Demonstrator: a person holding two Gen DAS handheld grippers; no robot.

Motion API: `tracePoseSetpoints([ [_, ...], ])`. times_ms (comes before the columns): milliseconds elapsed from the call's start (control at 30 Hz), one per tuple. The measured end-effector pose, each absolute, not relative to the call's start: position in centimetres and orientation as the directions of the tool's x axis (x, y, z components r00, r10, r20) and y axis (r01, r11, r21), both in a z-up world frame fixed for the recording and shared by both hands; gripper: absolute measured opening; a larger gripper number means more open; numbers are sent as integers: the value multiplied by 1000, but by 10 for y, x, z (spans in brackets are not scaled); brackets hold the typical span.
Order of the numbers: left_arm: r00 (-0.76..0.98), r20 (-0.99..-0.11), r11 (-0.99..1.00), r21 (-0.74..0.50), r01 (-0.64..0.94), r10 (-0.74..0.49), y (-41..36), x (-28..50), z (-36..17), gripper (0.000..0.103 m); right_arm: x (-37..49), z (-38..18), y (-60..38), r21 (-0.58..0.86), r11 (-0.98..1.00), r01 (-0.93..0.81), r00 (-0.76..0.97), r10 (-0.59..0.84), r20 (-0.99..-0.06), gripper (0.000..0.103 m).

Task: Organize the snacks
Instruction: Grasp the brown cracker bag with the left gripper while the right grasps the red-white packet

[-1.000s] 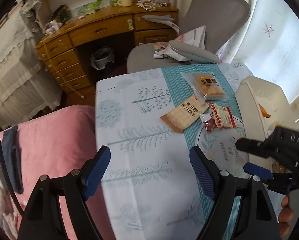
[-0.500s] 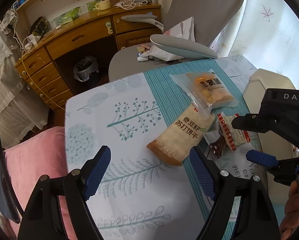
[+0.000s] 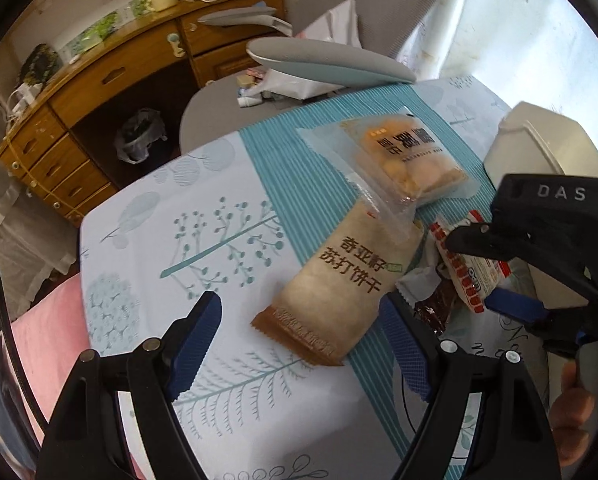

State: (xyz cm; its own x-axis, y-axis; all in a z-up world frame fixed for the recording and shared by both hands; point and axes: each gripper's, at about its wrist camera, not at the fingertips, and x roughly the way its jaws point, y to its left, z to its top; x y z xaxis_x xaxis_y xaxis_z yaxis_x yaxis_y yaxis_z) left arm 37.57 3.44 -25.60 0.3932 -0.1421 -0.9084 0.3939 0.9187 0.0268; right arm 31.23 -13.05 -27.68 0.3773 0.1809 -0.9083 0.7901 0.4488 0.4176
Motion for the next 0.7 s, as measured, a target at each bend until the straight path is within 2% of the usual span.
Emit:
tracePoseSetpoints([
  [233,365,-923,906,47,421,-122,22,385,-270,80,326,-277,-133,373,528,763,358,134,-924,66],
  [500,345,-931,895,51,443,-118,16,393,-280,80,348,-274,-130,253,652,715,282,62,-957,65],
  [633,342,-929,890,34,454,-139,12,396,-281,80,356,-273,-126,194,700,687,252,21,-968,59],
  [700,341,-928,888,25,459,-150,11,397,-283,80,357,-273,-127,184,707,683,248,12,-969,49],
])
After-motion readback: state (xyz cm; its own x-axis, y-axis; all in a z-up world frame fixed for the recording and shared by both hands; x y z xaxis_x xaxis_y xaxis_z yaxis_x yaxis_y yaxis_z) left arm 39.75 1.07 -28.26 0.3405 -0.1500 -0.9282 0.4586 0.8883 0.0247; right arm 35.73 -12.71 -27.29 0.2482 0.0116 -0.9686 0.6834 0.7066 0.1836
